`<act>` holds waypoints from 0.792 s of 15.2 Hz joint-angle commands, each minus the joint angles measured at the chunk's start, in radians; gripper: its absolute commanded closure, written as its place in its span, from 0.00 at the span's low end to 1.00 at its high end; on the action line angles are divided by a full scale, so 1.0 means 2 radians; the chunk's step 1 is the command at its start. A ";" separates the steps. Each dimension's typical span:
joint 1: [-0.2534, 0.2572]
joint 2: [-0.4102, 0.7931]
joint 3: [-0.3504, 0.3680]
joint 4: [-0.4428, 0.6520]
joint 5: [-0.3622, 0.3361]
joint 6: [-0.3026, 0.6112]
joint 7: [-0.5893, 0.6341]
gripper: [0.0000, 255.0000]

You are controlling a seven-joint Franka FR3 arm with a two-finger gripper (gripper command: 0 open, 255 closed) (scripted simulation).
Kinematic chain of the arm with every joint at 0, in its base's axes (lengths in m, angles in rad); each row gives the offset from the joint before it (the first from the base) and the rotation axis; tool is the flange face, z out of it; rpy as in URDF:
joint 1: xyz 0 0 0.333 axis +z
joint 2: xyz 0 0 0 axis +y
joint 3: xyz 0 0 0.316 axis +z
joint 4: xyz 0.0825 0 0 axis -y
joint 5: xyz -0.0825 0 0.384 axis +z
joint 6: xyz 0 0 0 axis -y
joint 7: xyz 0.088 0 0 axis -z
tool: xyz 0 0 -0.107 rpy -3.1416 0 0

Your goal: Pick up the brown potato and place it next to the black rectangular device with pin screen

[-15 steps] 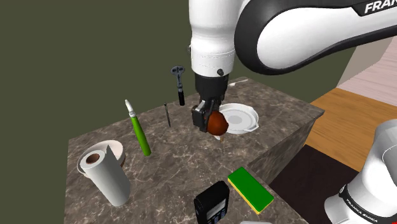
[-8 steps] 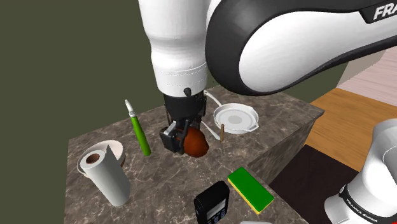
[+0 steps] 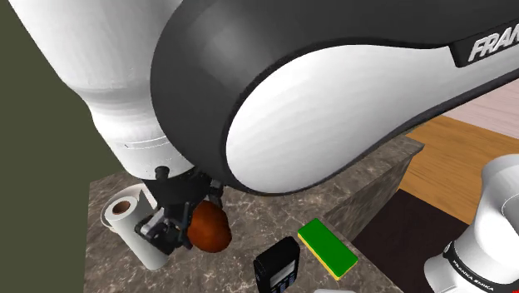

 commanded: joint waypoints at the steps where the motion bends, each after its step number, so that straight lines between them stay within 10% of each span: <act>1: 0.022 0.043 0.006 0.054 -0.022 -0.021 0.023 1.00; 6: 0.102 0.161 0.006 0.223 -0.076 -0.088 0.065 1.00; 12: 0.090 0.150 0.005 0.164 -0.071 -0.041 0.072 1.00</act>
